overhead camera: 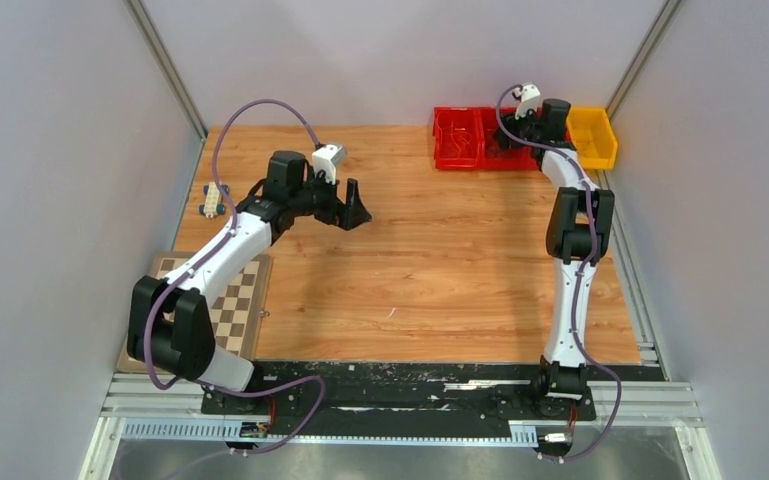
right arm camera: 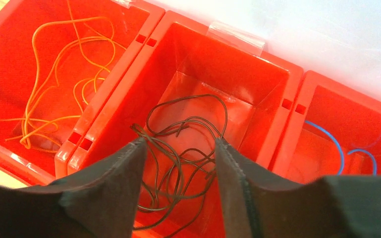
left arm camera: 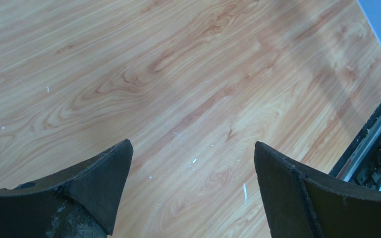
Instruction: Untangle the cables
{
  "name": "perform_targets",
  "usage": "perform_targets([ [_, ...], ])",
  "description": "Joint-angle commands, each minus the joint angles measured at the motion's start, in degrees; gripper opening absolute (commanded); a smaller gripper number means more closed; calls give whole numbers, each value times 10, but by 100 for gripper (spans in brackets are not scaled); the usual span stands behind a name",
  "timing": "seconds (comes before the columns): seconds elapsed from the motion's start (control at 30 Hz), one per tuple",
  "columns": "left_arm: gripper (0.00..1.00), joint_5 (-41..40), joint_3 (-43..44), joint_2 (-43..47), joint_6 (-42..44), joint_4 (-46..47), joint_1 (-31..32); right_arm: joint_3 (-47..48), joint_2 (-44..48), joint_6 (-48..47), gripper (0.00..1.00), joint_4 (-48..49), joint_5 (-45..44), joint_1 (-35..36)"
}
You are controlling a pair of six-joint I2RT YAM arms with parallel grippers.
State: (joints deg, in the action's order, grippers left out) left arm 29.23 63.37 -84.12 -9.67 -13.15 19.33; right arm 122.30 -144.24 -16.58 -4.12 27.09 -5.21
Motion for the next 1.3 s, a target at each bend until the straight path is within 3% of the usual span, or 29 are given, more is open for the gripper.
perform_targets([
  [0.0, 100, -19, 11, 34, 15, -3, -4, 6, 86, 4, 62, 13, 11, -3],
  [0.17, 100, -35, 47, 27, 15, -62, -16, -19, 155, 1, 93, 10, 16, -4],
  [0.23, 100, -30, 69, 21, 20, -93, -25, -29, 187, -1, 100, 3, 16, -4],
  [0.43, 100, -69, 171, -3, 60, -214, -51, -77, 303, -16, 100, -43, 19, -5],
  [0.53, 100, -105, 258, -30, 124, -318, -59, -134, 377, -4, 100, -71, 24, -7],
  [0.67, 100, -172, 302, -37, 180, -386, -63, -243, 490, 26, 100, -124, 44, -13],
  [0.8, 100, -203, 268, -1, 186, -383, -69, -376, 588, 35, 100, -182, 45, -15],
  [1.0, 100, -221, 167, 39, 117, -366, -69, -553, 691, 45, 100, -226, 64, -16],
  [1.27, 100, -252, 76, 81, 100, -341, -69, -678, 735, 37, 100, -230, 63, -16],
])
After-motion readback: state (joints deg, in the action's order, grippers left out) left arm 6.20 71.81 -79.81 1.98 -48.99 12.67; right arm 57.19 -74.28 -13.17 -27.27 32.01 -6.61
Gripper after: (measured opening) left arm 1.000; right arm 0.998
